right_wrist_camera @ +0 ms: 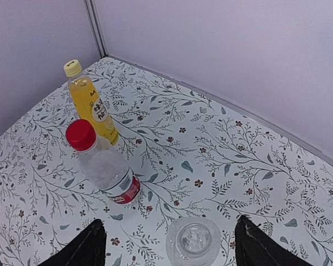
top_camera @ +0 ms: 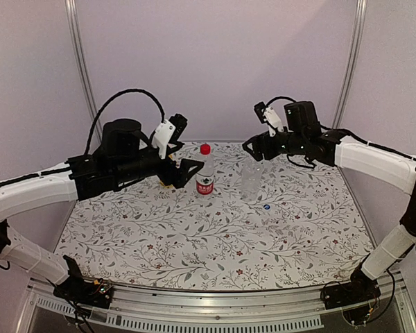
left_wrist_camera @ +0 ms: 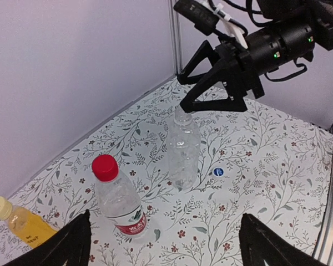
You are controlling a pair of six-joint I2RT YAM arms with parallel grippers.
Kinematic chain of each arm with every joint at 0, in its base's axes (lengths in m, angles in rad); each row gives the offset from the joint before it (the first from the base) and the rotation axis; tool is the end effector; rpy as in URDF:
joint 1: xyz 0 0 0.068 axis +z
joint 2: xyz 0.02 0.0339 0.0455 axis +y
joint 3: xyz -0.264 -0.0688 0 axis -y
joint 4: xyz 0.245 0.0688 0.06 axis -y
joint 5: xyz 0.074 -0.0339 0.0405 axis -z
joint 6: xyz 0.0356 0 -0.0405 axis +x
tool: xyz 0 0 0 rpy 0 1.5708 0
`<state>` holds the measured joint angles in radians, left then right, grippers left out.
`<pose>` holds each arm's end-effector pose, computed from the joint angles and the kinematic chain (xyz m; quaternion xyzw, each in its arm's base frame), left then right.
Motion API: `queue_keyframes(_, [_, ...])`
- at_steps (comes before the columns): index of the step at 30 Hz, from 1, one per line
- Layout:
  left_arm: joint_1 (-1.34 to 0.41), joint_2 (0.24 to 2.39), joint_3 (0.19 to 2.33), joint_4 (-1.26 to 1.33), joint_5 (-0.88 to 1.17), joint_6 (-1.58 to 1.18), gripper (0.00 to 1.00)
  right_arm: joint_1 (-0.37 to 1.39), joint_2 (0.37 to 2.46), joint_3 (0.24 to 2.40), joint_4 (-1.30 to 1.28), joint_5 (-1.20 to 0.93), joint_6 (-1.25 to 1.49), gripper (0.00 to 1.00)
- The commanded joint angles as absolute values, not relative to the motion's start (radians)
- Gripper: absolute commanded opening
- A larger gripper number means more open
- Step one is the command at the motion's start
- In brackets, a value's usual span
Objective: Unscrew the bottle caps
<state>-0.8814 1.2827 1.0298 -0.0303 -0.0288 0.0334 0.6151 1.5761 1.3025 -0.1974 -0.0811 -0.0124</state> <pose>0.1932 -0.2327 0.3328 0.3454 0.7213 -0.2364 0.5518 0.3014 0.2165 0.3194 -0.2831 0.8038 0.1880 0.4884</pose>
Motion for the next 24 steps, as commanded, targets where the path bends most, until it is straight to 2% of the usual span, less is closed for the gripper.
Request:
queue_keyframes(1, [-0.879, 1.357, 1.137, -0.158, -0.057, 0.003, 0.9, 0.623, 1.504, 1.33, -0.19, -0.137, 0.028, 0.79])
queue_keyframes(5, [-0.872, 1.436, 1.21, -0.184, -0.066, 0.002, 0.87, 0.623, 1.47, 1.307, -0.169, -0.156, 0.035, 0.79])
queue_keyframes(10, [-0.848, 1.563, 1.341, -0.271, -0.131, -0.008, 0.75, 0.624, 1.449, 1.277, -0.154, -0.17, 0.04, 0.79])
queue_keyframes(16, [-0.809, 1.693, 1.472, -0.344, -0.176, -0.03, 0.71, 0.629, 1.435, 1.237, -0.132, -0.179, 0.052, 0.79])
queue_keyframes(24, [-0.782, 1.775, 1.539, -0.341, -0.187, -0.002, 0.66, 0.63, 1.435, 1.206, -0.114, -0.199, 0.06, 0.79])
